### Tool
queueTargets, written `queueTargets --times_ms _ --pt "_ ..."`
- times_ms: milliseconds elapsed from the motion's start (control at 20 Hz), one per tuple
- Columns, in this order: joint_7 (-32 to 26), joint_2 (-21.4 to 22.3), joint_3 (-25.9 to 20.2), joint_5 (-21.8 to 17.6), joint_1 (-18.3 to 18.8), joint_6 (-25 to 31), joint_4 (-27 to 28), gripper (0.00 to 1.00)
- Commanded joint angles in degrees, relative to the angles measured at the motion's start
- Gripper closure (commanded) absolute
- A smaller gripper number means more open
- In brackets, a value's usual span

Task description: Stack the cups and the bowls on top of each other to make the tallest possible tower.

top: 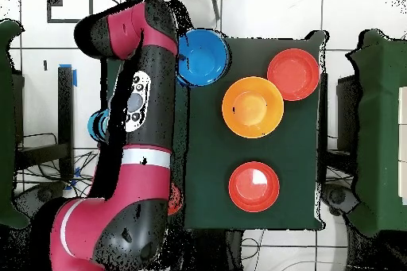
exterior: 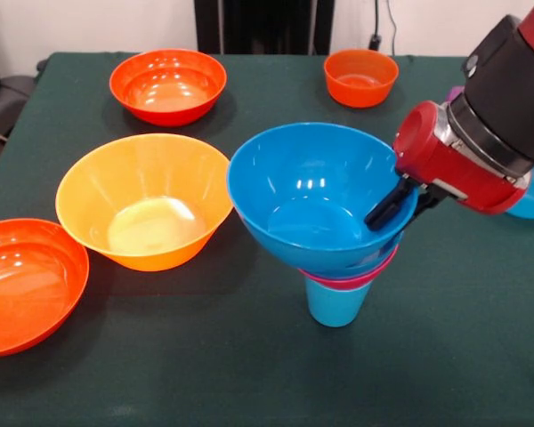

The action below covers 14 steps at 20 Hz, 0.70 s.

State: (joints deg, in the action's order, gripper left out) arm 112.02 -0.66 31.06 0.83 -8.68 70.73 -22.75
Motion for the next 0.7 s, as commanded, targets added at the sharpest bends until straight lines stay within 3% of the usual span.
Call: queueTargets --times_ms 50,700 --pt "11.6 -0.4 -2.1 1.4 -0.1 2.6 0.1 1.00" --pt "11.9 -0.4 -2.1 3.1 -0.2 3.3 0.1 1.00"
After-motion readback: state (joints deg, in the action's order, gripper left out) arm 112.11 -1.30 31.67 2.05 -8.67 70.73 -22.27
